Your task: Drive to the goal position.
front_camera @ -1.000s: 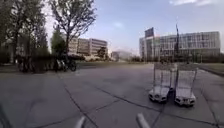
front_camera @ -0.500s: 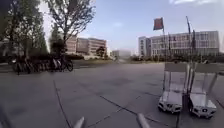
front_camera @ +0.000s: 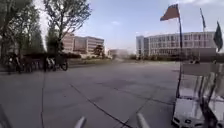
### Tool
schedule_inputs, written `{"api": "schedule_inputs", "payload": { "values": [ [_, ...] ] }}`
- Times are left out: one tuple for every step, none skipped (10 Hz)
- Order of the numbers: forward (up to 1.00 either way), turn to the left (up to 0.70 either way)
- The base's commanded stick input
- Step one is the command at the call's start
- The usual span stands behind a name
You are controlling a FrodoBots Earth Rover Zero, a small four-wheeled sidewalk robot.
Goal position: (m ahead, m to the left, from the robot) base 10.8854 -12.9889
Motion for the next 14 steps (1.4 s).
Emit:
{"api": "schedule_inputs", "payload": {
  "values": [
    [0.70, -0.14],
    [0.70, -0.14],
    [0.70, -0.14],
    [0.70, -0.14],
    [0.70, -0.14],
    [0.70, -0.14],
    [0.70, -0.14],
    [0.70, -0.14],
    [0.70, -0.14],
    [0.70, -0.14],
    [0.70, -0.14],
    [0.70, -0.14],
    [0.70, -0.14],
    [0.70, -0.14]
  ]
}}
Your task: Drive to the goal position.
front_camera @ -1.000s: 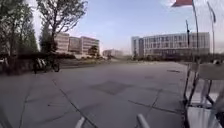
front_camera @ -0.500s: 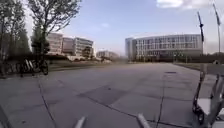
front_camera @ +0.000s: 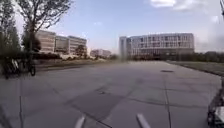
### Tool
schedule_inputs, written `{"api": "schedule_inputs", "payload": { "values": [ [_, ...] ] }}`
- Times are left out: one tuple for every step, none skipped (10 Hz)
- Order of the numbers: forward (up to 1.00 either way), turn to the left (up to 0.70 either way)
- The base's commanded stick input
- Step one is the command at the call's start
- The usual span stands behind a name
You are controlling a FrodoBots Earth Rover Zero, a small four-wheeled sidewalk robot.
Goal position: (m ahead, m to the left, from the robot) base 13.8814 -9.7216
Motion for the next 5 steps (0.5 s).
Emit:
{"api": "schedule_inputs", "payload": {
  "values": [
    [0.70, -0.14],
    [0.70, -0.14],
    [0.70, -0.14],
    [0.70, -0.14],
    [0.70, -0.14]
  ]
}}
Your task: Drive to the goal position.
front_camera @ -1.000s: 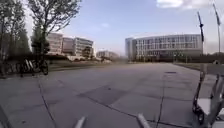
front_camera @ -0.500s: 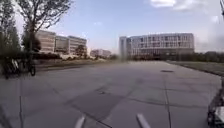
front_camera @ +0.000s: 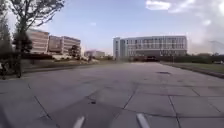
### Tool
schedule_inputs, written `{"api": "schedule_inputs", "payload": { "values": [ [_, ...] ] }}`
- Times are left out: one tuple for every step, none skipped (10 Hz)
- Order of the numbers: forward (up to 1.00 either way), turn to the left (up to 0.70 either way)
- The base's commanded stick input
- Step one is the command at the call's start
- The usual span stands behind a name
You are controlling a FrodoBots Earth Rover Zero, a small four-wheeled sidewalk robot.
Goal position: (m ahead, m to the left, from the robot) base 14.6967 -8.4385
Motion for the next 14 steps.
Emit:
{"api": "schedule_inputs", "payload": {
  "values": [
    [0.70, -0.14],
    [0.70, -0.14],
    [0.70, -0.14],
    [0.70, -0.14],
    [0.70, -0.14],
    [0.70, -0.14],
    [0.70, -0.14],
    [0.70, -0.14],
    [0.70, -0.14],
    [0.70, -0.14],
    [0.70, -0.14],
    [0.70, -0.14],
    [0.70, -0.14],
    [0.70, -0.14]
  ]
}}
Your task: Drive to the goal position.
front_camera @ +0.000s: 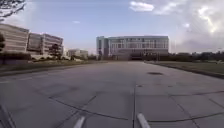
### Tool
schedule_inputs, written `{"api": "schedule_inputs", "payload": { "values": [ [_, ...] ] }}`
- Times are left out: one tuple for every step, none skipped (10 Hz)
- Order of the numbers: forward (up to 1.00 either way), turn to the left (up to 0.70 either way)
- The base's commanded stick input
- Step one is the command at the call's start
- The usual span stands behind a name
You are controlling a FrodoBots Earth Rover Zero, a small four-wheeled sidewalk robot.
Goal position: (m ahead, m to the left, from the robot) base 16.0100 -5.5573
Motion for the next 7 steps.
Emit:
{"api": "schedule_inputs", "payload": {
  "values": [
    [0.70, -0.08],
    [0.70, 0.00],
    [0.70, 0.00],
    [0.70, 0.00],
    [0.70, 0.00],
    [0.70, 0.00],
    [0.70, 0.00]
  ]
}}
